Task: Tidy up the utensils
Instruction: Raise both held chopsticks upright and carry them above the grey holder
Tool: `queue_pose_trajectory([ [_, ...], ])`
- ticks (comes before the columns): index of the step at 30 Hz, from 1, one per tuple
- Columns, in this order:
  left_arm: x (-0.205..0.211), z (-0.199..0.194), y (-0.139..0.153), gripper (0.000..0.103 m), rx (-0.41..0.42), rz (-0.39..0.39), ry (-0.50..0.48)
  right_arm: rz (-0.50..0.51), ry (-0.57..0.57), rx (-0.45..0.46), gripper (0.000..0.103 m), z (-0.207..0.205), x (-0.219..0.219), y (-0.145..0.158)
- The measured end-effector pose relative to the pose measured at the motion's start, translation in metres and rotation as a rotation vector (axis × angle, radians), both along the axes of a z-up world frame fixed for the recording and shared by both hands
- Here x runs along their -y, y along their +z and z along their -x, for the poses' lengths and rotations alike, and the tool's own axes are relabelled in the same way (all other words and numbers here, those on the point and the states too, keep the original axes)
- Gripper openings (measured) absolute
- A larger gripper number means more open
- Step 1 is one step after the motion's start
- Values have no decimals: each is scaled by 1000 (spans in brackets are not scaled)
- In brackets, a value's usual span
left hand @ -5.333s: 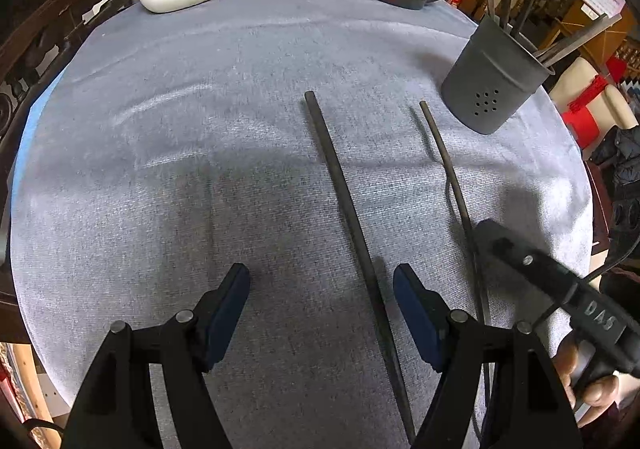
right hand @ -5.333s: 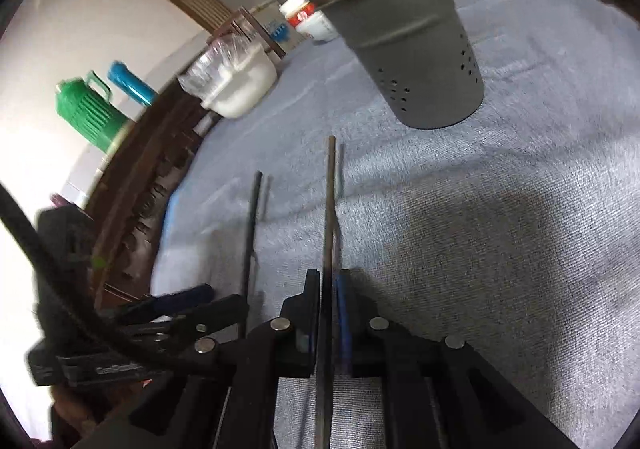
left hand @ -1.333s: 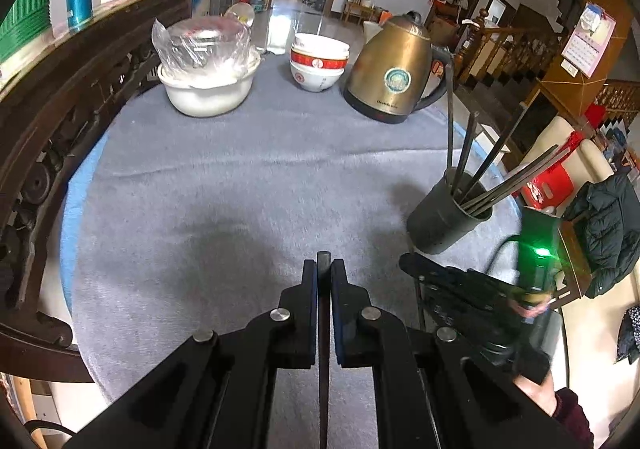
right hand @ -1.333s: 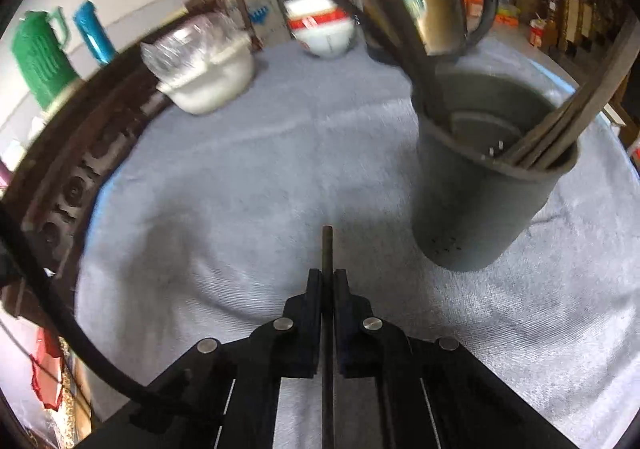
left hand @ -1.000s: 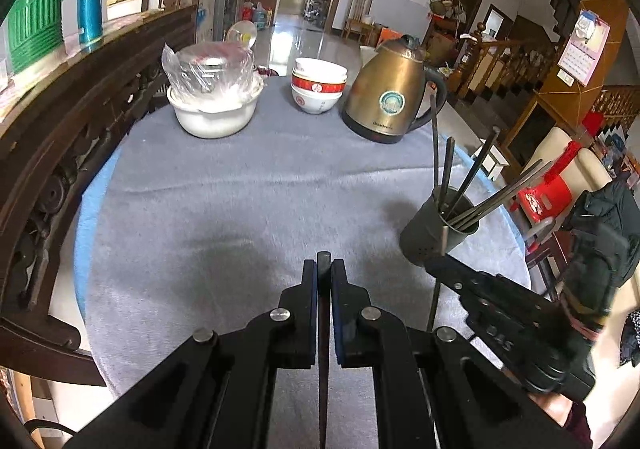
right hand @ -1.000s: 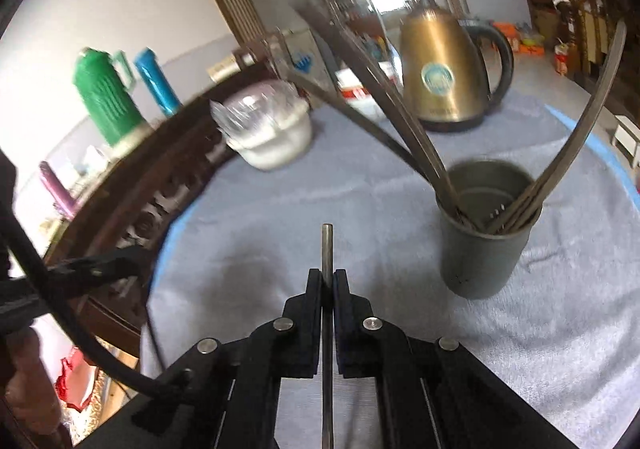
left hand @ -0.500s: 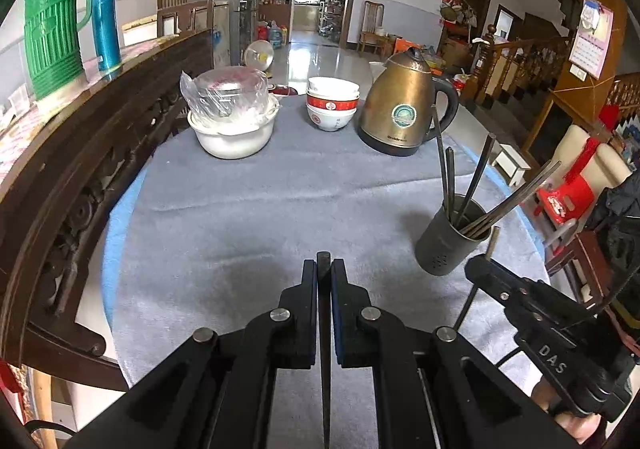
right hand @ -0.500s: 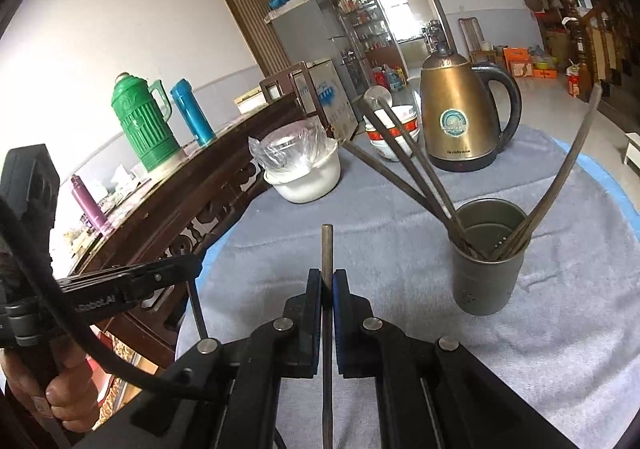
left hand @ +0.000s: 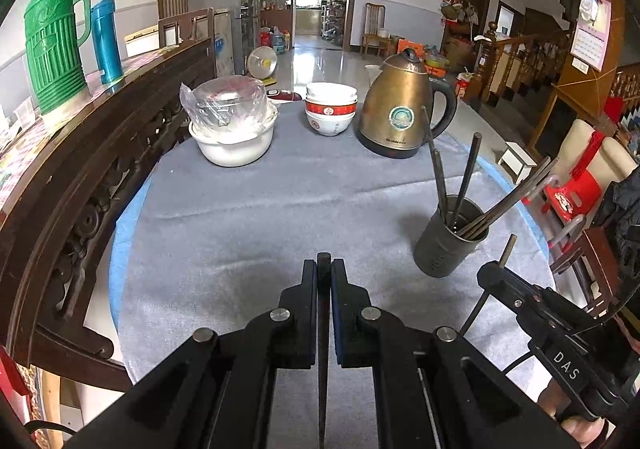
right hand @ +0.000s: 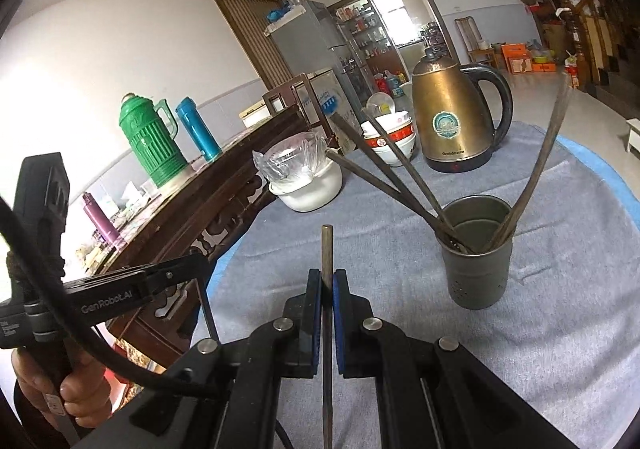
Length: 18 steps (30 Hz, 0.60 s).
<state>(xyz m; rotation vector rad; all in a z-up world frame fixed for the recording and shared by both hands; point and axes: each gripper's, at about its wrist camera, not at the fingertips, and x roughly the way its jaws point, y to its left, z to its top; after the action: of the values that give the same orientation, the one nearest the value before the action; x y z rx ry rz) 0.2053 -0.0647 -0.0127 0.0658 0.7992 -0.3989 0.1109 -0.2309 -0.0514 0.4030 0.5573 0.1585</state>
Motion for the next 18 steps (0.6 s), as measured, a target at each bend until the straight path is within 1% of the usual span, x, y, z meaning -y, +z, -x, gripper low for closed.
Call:
queue_pose_trajectory([
  [5, 1, 6, 7, 7, 11, 21, -19, -18, -6, 10, 6, 5, 5, 0],
  [9, -6, 4, 11, 7, -5, 64, -24, -32, -12, 9, 6, 6, 9, -1],
  [11, -12, 3, 14, 7, -15, 99, -24, -40, -15, 9, 6, 7, 12, -1],
  [18, -22, 8, 25, 7, 18, 124, -3, -48, -17, 13, 6, 8, 13, -2],
])
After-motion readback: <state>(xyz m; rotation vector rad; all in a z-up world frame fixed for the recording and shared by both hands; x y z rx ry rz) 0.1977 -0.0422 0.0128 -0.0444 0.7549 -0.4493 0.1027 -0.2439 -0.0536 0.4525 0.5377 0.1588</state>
